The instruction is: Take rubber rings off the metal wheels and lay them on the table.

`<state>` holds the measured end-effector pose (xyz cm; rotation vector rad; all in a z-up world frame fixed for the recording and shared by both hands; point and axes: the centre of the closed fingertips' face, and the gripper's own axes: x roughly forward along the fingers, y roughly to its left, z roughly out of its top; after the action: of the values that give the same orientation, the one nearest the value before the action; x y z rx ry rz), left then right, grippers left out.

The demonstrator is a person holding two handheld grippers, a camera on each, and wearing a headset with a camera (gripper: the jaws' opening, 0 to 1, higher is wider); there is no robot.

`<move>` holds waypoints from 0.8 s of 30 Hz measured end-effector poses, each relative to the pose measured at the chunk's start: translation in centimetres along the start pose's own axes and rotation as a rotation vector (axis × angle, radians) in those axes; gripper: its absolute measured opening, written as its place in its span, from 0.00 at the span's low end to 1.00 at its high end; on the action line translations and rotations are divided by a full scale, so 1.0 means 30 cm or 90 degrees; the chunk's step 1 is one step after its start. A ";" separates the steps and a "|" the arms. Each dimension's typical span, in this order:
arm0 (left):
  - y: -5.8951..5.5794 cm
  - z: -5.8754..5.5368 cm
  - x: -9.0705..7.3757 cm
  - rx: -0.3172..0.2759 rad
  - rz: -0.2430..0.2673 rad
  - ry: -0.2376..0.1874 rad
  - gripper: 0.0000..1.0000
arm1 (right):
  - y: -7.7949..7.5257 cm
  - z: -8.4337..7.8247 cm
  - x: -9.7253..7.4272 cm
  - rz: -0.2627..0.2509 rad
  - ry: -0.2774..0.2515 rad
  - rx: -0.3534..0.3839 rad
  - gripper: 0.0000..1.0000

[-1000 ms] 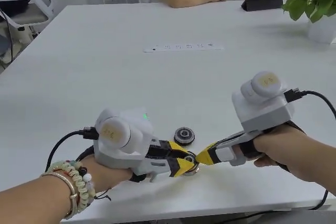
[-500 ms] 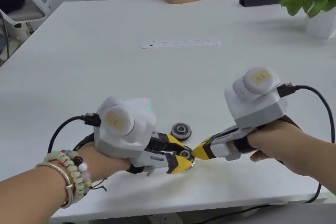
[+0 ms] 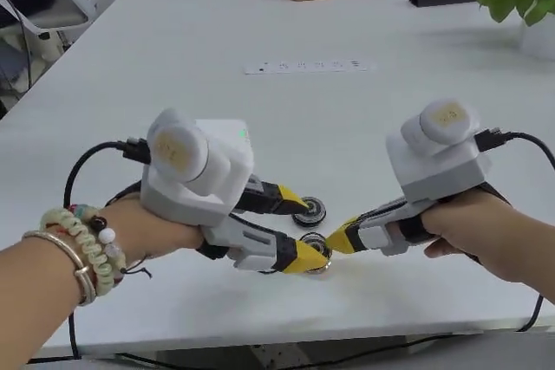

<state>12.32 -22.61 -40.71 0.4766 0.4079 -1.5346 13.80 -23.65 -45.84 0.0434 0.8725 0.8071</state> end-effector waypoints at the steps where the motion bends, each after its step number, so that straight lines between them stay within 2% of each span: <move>1: -0.002 0.007 -0.007 -0.003 0.000 -0.002 0.37 | 0.001 0.002 -0.001 0.000 -0.001 0.000 0.00; 6: -0.011 0.031 -0.055 -0.012 0.002 -0.013 0.44 | 0.005 0.007 -0.004 0.002 -0.005 0.003 0.00; 10: -0.011 0.027 -0.106 -0.016 0.009 -0.006 0.58 | 0.008 0.015 -0.009 0.005 -0.010 0.007 0.00; 16: -0.001 0.026 -0.184 -0.022 0.036 -0.010 0.67 | 0.010 0.018 -0.012 0.005 -0.014 0.010 0.00; 24: 0.012 0.030 -0.322 -0.041 0.106 -0.041 0.75 | 0.010 0.017 -0.015 0.007 -0.014 0.015 0.00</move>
<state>12.61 -14.94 -34.77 0.3987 0.3577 -1.3681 13.79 -23.59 -45.10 0.0783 0.8613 0.8052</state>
